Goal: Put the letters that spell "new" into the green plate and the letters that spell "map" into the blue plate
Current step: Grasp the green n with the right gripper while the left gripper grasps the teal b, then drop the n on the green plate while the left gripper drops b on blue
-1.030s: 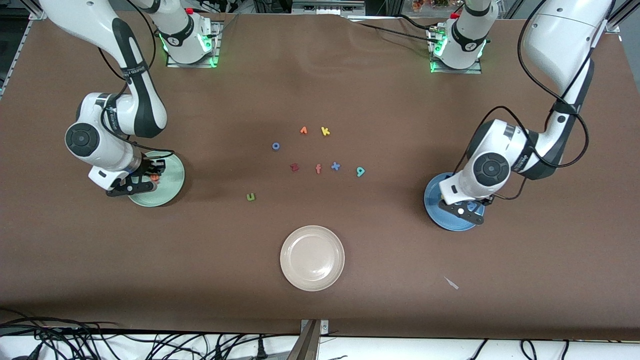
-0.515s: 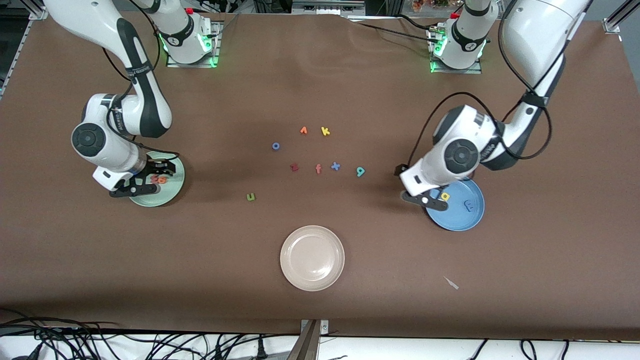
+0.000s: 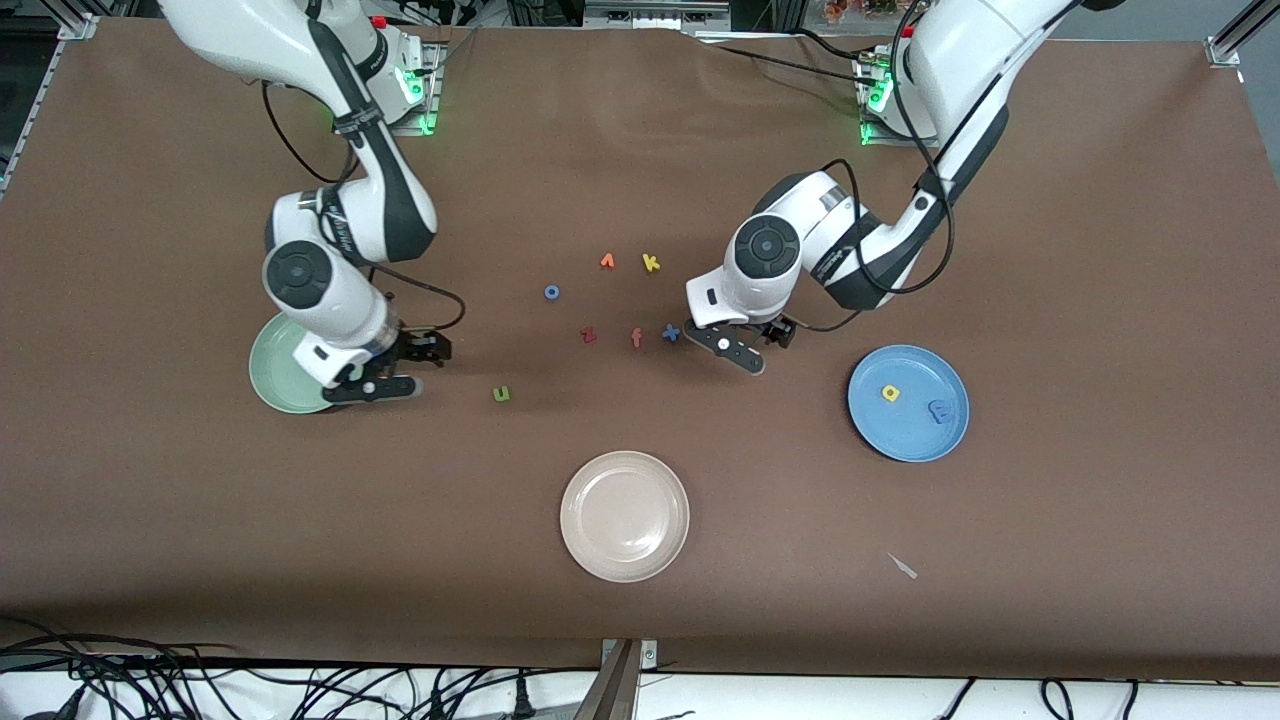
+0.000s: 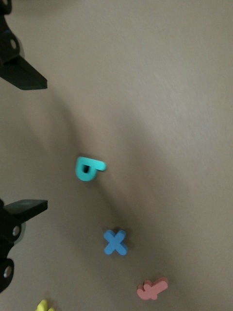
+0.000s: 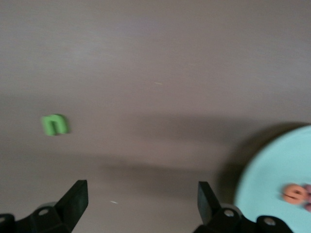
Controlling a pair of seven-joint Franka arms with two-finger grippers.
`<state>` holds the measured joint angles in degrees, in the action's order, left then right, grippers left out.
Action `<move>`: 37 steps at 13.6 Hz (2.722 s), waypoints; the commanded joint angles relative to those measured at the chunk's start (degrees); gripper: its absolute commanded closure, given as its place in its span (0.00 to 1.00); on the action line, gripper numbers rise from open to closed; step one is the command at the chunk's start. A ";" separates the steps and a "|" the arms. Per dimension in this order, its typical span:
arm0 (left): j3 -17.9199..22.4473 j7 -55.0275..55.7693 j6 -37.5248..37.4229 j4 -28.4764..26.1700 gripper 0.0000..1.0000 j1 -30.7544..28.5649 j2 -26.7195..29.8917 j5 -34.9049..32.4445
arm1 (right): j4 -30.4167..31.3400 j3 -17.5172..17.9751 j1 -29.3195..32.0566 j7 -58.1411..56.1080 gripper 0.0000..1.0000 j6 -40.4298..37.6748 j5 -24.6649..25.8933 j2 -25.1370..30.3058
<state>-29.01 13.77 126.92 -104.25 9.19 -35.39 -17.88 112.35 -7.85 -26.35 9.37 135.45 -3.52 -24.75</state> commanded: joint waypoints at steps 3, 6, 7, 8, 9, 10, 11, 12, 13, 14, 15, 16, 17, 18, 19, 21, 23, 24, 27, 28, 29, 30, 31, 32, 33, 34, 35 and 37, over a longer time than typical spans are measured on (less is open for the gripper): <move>0.71 -1.73 5.34 0.19 0.11 1.01 -3.89 -7.25 | -6.87 4.15 0.51 0.74 0.00 0.16 -1.13 -6.27; 0.71 -1.73 7.02 0.10 0.12 1.18 -5.65 -7.43 | -9.24 5.82 0.51 0.12 0.00 0.43 -2.28 -9.17; 0.71 -1.81 7.02 0.10 0.17 1.18 -5.74 -7.43 | -10.47 6.26 0.51 0.04 0.00 0.43 -2.28 -10.22; 0.71 -1.81 7.02 0.10 0.18 1.18 -5.74 -7.43 | -11.44 6.62 0.51 -0.31 0.00 0.34 -2.19 -11.02; 0.71 -1.73 7.11 0.18 0.18 1.27 -5.74 -7.43 | -12.41 6.79 0.42 -0.84 0.00 0.43 -1.93 -11.98; 0.71 -1.64 7.20 0.18 0.20 1.53 -5.92 -7.43 | -13.64 6.97 0.51 -2.84 0.00 0.43 -1.75 -13.21; 0.71 -1.72 7.63 0.10 0.26 1.80 -6.09 -7.43 | -14.87 6.97 0.51 -5.47 0.01 0.34 -1.84 -14.27; 0.71 -1.73 7.98 0.10 0.41 1.71 -6.44 -7.43 | -15.49 6.97 0.51 -6.72 0.01 0.43 -2.01 -15.15; 0.71 -1.73 7.99 0.27 0.59 1.71 -6.62 -7.43 | -15.75 6.97 0.51 -7.08 0.01 0.43 -1.75 -15.59; 0.71 -1.73 7.99 0.27 0.79 1.62 -6.45 -7.43 | -16.37 6.97 0.51 -7.78 0.02 0.43 -1.75 -16.12; 0.71 -1.73 7.90 0.27 0.88 1.27 -6.27 -7.43 | -16.46 7.06 0.51 -8.13 0.05 0.43 -1.66 -16.56; 0.71 -2.25 7.73 0.27 0.90 0.75 -5.83 -7.43 | -16.72 7.06 0.51 -8.22 0.11 0.69 -1.66 -16.91; 0.71 -2.60 7.20 0.27 0.91 0.05 -5.05 -7.43 | -16.81 7.06 0.42 -8.23 0.20 0.78 -1.58 -17.09; 0.53 -2.52 6.94 0.27 0.90 -1.44 -4.17 -7.35 | -17.07 7.15 0.42 -8.23 0.28 0.78 -1.58 -17.26; 0.44 -2.86 5.63 -0.16 0.90 -3.11 -2.86 -7.34 | -17.16 7.15 0.42 -8.23 0.36 0.78 -1.58 -17.35; 0.27 -4.79 -1.91 0.01 0.90 -5.22 0.04 -7.34 | -17.25 7.15 0.33 -8.23 0.61 0.78 -1.58 -17.35; 0.44 -6.47 -7.28 0.10 0.90 -7.24 3.29 -7.43 | -17.16 7.15 0.33 -8.23 0.81 0.78 -1.66 -17.35; 0.62 -7.78 -8.70 0.27 0.90 -8.82 4.53 -7.43 | -17.16 7.15 0.33 -8.14 0.88 0.78 -1.66 -17.35; 0.53 -16.11 -8.28 1.67 0.87 -16.72 5.25 -7.43 | -18.65 7.15 0.42 -8.31 0.93 -0.09 -2.10 -17.18; 0.70 -17.44 -7.92 3.51 0.81 -17.70 4.03 -7.52 | -19.35 7.06 0.77 -8.31 0.94 -2.01 -2.28 -16.83; 1.31 -17.63 -7.75 5.26 0.61 -17.80 2.71 -7.61 | -20.58 6.80 1.38 -8.40 0.94 -5.60 -2.19 -16.56; 1.67 -17.81 -7.66 6.24 0.08 -17.89 1.91 -8.48 | -22.24 6.71 2.26 -8.40 0.95 -9.46 -2.19 -16.47; 1.67 -18.59 -7.92 6.51 0.00 -17.80 2.17 -9.10 | -22.78 6.19 2.88 -8.31 0.95 -12.98 -2.10 -16.04; 1.41 -18.51 -8.35 6.77 0.00 -18.06 2.69 -9.02 | -22.61 4.79 3.67 -8.40 0.94 -15.89 -2.02 -15.08; 1.32 -18.60 -9.75 6.78 0.00 -18.07 4.87 -8.41 | -22.61 3.30 3.94 -8.05 0.95 -19.40 -1.93 -14.72; 1.06 -18.69 -13.16 7.21 0.00 -18.07 6.46 -8.05 | -22.61 2.58 3.94 -7.09 0.95 -21.61 -1.58 -14.19; 0.97 -18.69 -16.50 8.61 0.00 -18.07 8.56 -7.61 | -22.18 1.27 3.94 -7.26 0.95 -23.29 -1.31 -12.80; 1.06 -18.69 -19.16 11.68 0.00 -18.15 12.00 -5.08 | -22.17 -3.20 3.94 -7.96 0.95 -30.03 -1.31 -10.86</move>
<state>-28.14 -4.27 111.26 -94.43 -9.13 -28.02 -24.61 89.69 -8.22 -22.22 2.01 110.94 -4.72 -38.36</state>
